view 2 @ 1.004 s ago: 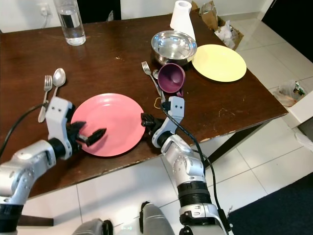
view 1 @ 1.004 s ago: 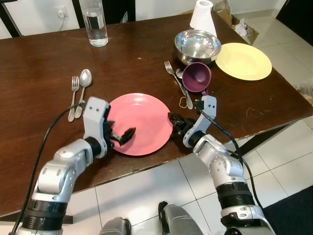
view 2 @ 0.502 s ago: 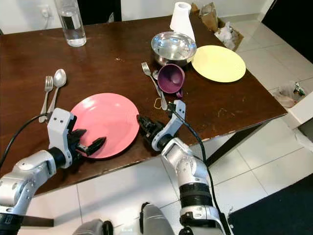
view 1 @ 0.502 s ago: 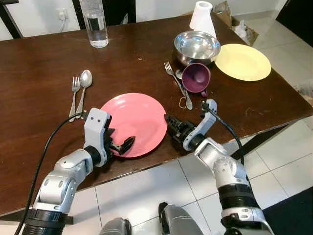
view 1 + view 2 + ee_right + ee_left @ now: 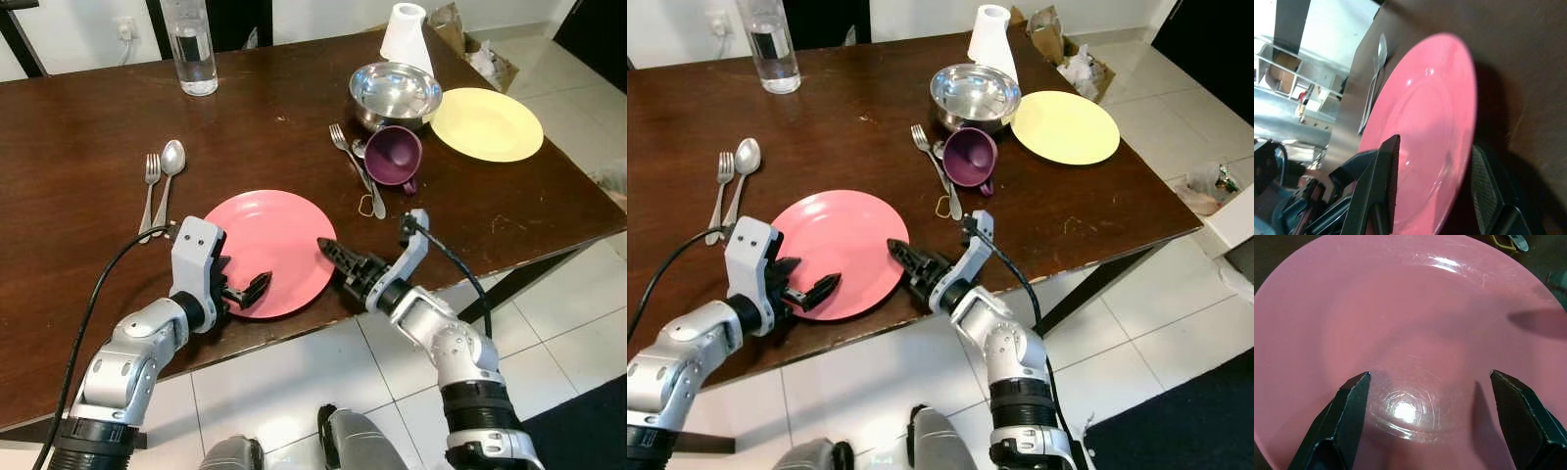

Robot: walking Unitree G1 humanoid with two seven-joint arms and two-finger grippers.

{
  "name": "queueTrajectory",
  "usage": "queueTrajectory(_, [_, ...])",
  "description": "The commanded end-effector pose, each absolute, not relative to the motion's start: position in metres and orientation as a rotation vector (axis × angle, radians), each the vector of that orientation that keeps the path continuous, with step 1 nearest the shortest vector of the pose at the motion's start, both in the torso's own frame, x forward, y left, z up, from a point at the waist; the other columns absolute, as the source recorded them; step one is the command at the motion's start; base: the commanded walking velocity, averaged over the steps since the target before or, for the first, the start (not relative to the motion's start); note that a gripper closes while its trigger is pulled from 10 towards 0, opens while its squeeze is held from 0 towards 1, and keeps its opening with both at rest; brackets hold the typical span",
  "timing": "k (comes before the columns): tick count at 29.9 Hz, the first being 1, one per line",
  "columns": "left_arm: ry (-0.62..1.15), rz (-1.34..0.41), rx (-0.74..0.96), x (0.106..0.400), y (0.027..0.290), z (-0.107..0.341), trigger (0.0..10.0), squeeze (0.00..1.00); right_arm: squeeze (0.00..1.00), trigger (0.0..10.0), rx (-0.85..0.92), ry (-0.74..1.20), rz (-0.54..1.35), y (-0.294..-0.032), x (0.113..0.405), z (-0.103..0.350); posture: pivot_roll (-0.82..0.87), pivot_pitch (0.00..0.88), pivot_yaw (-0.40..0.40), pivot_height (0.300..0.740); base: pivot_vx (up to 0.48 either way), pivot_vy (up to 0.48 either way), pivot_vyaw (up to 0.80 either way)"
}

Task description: Setting the table

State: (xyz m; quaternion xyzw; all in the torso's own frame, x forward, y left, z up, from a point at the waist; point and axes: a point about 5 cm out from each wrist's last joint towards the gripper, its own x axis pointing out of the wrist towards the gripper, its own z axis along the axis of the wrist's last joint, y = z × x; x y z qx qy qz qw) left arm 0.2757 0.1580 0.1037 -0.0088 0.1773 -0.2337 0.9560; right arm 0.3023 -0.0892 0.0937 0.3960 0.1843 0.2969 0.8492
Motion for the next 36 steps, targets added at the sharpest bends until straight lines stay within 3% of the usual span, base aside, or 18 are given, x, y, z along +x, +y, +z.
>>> queueTrajectory(1, [0.513,-0.448,-0.029,0.262,0.163,0.073,10.0,0.0,0.0,10.0,0.861,0.442,0.63,-0.082,0.297,0.084,-0.1,0.092,-0.007,0.74,0.0,0.0,0.0])
queueTrajectory(12, [0.577,-0.428,-0.048,0.241,0.173,0.054,10.0,0.0,0.0,10.0,0.899,0.512,0.65,-0.06,0.292,0.075,-0.1,0.096,-0.013,0.74,0.0,0.0,0.0])
queueTrajectory(14, [0.585,-0.427,-0.052,0.24,0.173,0.05,10.0,0.0,0.0,9.5,0.938,0.51,0.679,-0.053,0.292,0.081,-0.1,0.096,-0.014,0.74,0.0,0.0,0.0])
queueTrajectory(15, [0.591,-0.421,-0.054,0.238,0.174,0.048,10.0,0.0,0.0,0.5,0.971,0.509,0.707,-0.048,0.291,0.084,-0.1,0.096,-0.018,0.74,0.0,0.0,0.0])
queueTrajectory(17, [0.594,-0.418,-0.055,0.237,0.175,0.047,10.0,0.0,0.0,0.0,0.969,0.511,0.724,-0.045,0.29,0.085,-0.1,0.096,-0.018,0.74,0.0,0.0,0.0])
queueTrajectory(30, [0.589,-0.421,-0.059,0.238,0.174,0.043,10.0,0.0,0.0,0.0,0.921,0.429,0.814,-0.038,0.284,0.102,-0.11,0.094,-0.023,0.74,0.0,0.0,0.0])
queueTrajectory(36, [0.422,-0.452,-0.084,0.256,0.168,0.075,10.0,0.0,0.0,0.0,0.851,0.374,0.753,-0.049,0.288,0.102,-0.11,0.094,-0.022,0.74,0.0,0.0,0.0])
